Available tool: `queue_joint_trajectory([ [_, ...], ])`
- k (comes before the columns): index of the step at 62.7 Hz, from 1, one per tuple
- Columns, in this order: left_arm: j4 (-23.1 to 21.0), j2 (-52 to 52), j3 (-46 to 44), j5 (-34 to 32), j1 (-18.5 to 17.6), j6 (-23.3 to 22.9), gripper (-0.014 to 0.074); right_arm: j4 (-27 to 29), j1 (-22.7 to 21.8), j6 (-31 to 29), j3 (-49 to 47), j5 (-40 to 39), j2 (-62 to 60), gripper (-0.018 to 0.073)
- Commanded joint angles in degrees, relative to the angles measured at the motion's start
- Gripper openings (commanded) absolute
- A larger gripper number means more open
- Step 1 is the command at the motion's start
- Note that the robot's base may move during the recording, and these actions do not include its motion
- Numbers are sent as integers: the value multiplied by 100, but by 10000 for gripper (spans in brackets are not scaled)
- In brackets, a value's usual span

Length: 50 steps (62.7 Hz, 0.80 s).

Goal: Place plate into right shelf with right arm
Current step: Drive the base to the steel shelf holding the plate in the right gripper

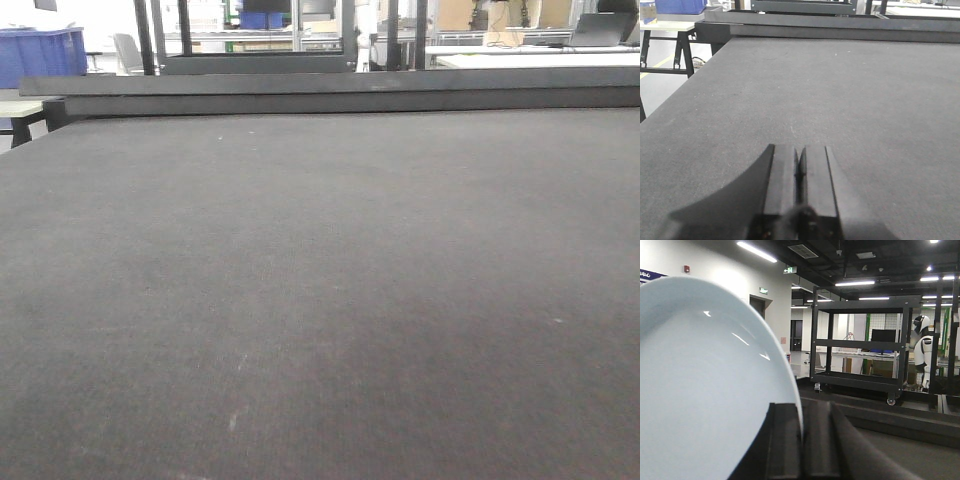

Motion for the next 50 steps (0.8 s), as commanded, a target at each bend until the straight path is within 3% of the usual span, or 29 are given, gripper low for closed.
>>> queue_joint_trajectory([
  [1, -23, -29, 46, -490, -30, -19, -47, 63, -36, 16, -169, -511, 81, 65],
  [50, -23, -29, 46, -490, -30, -19, -47, 63, -36, 16, -169, -511, 81, 65],
])
